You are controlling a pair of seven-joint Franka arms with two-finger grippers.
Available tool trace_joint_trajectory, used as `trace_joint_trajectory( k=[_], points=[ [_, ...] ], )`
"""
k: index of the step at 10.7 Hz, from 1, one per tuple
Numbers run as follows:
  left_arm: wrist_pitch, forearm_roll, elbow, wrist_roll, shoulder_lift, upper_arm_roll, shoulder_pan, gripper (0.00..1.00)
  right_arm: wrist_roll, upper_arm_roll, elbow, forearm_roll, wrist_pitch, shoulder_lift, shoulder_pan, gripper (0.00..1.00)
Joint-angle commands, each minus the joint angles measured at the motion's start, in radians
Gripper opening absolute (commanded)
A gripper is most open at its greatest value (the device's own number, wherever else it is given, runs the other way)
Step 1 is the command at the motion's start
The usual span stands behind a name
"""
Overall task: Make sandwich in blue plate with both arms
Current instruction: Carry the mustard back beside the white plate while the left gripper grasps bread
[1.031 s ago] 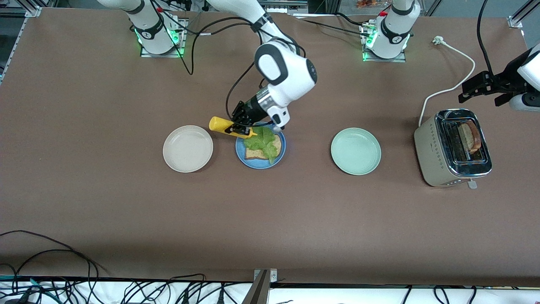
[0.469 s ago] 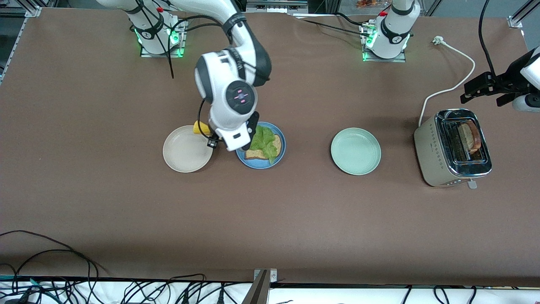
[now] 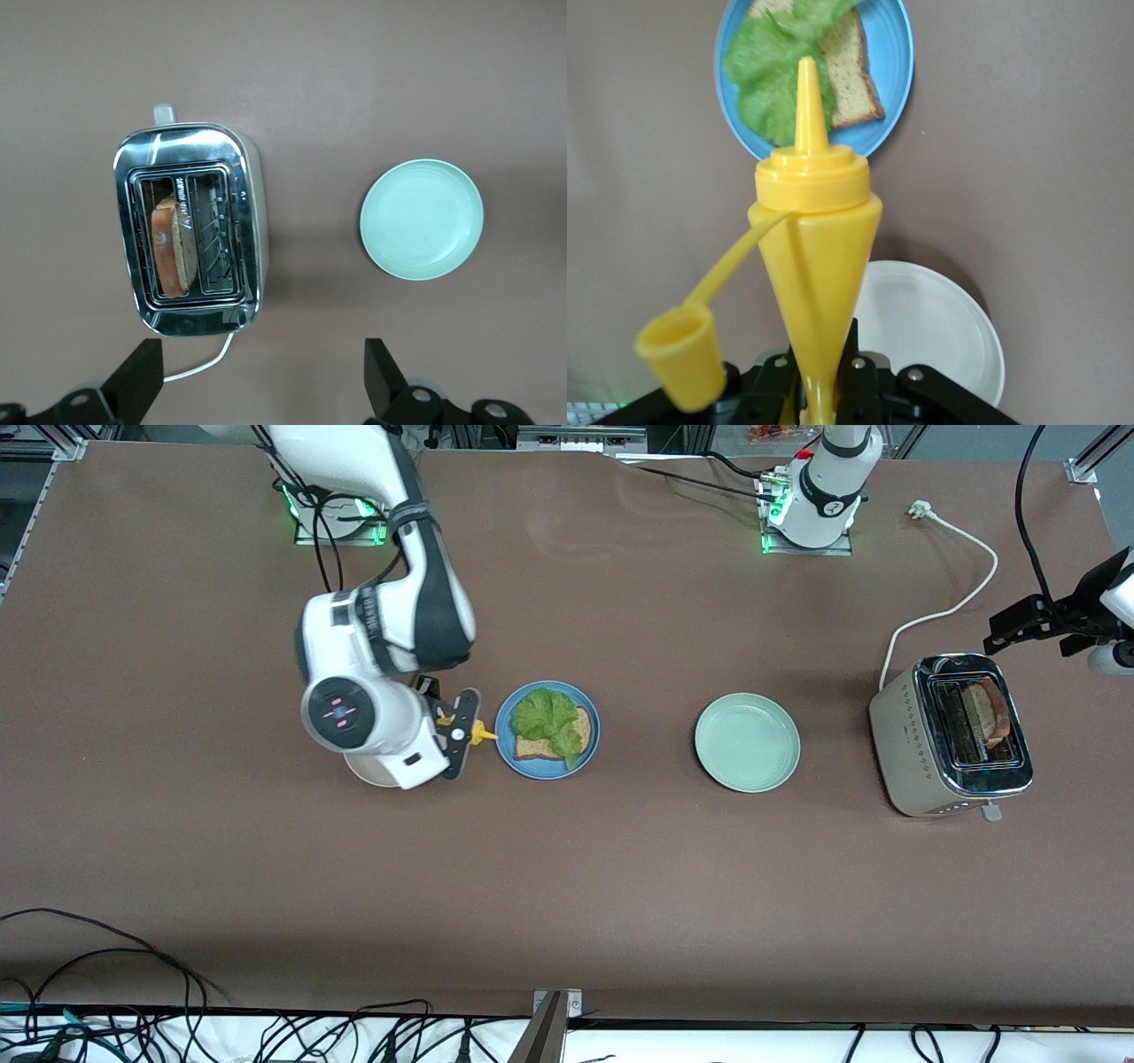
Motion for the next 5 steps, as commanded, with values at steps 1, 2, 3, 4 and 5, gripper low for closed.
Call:
trace_joint_trajectory(
  k=[1, 2, 3, 4, 5],
  points=[
    [0.108, 0.019, -0.091, 0.026, -0.010, 0.048, 0.011, 1.00, -0.197, 0.003, -0.015, 0.232, -0.132, -0.006, -0.161, 0.15],
    [0.151, 0.019, -0.127, 0.027, -0.010, 0.067, 0.011, 1.00, -0.255, 0.005, -0.021, 0.291, -0.183, -0.002, -0.218, 0.15],
    [0.211, 0.019, -0.172, 0.027, -0.008, 0.083, 0.012, 1.00, -0.327, 0.006, -0.021, 0.339, -0.234, 0.001, -0.270, 0.15],
    [0.275, 0.019, -0.212, 0.027, -0.001, 0.104, 0.012, 1.00, -0.396, 0.008, -0.035, 0.382, -0.283, 0.004, -0.321, 0.15],
    [0.300, 0.019, -0.220, 0.027, 0.024, 0.117, 0.012, 1.00, -0.476, 0.008, -0.049, 0.411, -0.333, 0.005, -0.364, 0.15]
  ],
)
